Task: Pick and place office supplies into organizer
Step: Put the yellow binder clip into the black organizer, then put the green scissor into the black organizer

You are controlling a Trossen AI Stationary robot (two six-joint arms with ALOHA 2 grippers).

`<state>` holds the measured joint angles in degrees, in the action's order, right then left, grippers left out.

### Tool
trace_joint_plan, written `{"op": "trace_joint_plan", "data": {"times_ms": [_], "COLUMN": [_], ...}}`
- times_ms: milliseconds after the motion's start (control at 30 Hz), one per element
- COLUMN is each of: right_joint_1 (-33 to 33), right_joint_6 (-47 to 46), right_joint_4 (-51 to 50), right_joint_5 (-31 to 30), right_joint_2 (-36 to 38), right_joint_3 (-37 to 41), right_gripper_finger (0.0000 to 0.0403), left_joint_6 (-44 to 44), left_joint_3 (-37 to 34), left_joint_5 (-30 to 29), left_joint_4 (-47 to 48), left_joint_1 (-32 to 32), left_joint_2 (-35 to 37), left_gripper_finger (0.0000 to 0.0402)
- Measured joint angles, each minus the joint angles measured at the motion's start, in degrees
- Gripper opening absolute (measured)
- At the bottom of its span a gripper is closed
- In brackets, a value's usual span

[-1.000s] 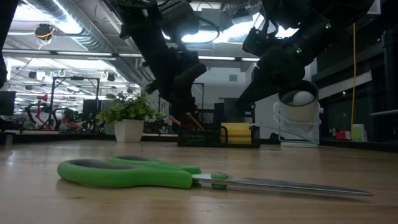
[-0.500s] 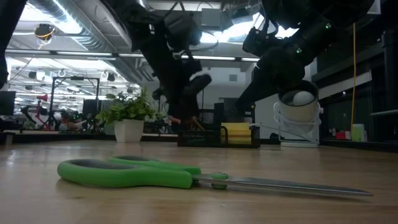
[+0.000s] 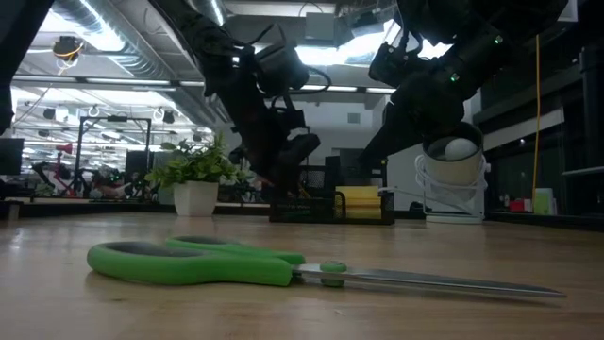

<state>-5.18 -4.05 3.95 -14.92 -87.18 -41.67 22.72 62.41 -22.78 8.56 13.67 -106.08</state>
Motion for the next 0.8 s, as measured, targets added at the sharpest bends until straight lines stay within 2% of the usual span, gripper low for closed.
{"op": "trace_joint_plan", "data": {"times_ms": [200,567,800], "right_joint_1": [0.01,0.01,0.01], "right_joint_6": [0.02,-0.09,-0.23], "right_joint_4": [0.00,0.00,0.03], "right_joint_5": [0.00,0.00,0.00], "right_joint_2": [-0.02,-0.04,-0.04], "right_joint_3": [0.00,0.00,0.00], "right_gripper_finger": [0.0026,0.0026,0.0026], "left_joint_6": [-0.13,0.04,-3.89], "left_joint_3": [0.00,0.00,0.00], "left_joint_5": [0.28,0.43,6.09], "left_joint_4": [0.18,0.22,0.70], "left_joint_1": [0.00,-0.06,-0.22], "left_joint_2": [0.00,0.00,2.28], "left_gripper_finger": [0.0069,0.0103,0.0108]}}
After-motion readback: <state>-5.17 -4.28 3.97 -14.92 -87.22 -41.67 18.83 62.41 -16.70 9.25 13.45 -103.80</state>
